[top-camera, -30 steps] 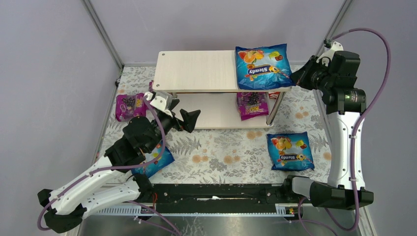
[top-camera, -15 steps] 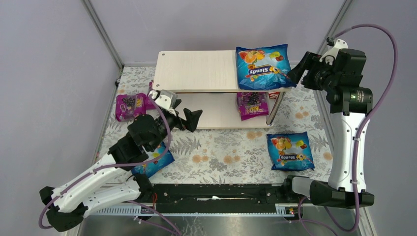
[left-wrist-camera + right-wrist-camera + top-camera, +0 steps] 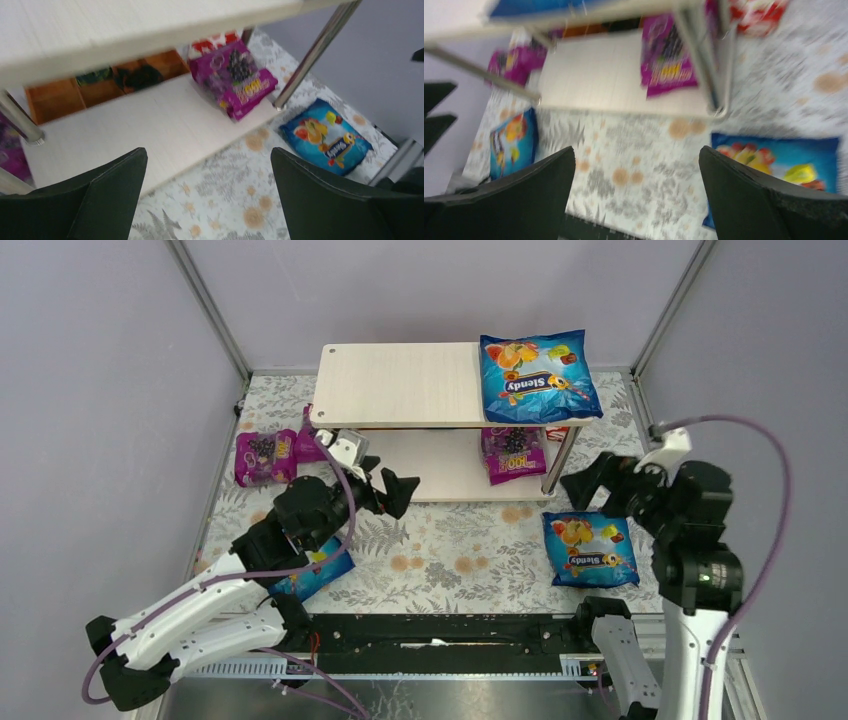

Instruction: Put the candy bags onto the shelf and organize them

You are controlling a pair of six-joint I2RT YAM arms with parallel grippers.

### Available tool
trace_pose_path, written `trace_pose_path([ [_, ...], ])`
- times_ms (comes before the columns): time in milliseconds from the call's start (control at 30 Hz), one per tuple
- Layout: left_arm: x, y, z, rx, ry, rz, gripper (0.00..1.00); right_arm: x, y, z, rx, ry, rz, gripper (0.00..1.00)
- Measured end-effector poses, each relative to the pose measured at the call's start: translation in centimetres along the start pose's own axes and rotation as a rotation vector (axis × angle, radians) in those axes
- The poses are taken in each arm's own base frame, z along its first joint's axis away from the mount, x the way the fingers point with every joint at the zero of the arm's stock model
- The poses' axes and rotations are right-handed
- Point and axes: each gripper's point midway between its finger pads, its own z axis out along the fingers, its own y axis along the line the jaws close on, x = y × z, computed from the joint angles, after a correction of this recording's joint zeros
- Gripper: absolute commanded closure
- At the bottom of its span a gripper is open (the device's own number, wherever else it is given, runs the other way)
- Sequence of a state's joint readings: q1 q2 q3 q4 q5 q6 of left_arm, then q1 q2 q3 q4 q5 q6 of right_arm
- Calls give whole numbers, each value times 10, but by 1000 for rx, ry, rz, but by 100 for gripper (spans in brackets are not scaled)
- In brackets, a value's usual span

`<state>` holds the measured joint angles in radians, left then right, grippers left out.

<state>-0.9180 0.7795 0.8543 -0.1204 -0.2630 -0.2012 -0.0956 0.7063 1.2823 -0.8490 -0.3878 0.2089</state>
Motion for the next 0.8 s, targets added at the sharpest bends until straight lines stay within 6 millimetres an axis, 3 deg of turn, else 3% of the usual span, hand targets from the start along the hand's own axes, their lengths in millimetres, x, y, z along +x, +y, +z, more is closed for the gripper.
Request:
trace_pose_path([
  [133, 53, 3, -4, -12, 138, -80, 4, 79, 3, 21, -142, 178, 49, 0],
  [233, 110, 15, -18, -80, 273, -179, 9, 113, 18, 24, -266, 268, 57, 0],
  [367, 173, 38, -38, -256, 436, -299, 13, 119, 38, 20, -383, 281, 27, 0],
  [567, 245, 91, -66, -712, 630, -317, 9, 112, 47, 21, -439, 249, 1, 0],
  [667, 265, 110, -86, -878, 672, -273, 8, 114, 48, 21, -449, 254, 1, 0],
  [800, 270, 124, -95, -987, 649, -244, 11, 116, 48, 21, -453, 253, 3, 0],
])
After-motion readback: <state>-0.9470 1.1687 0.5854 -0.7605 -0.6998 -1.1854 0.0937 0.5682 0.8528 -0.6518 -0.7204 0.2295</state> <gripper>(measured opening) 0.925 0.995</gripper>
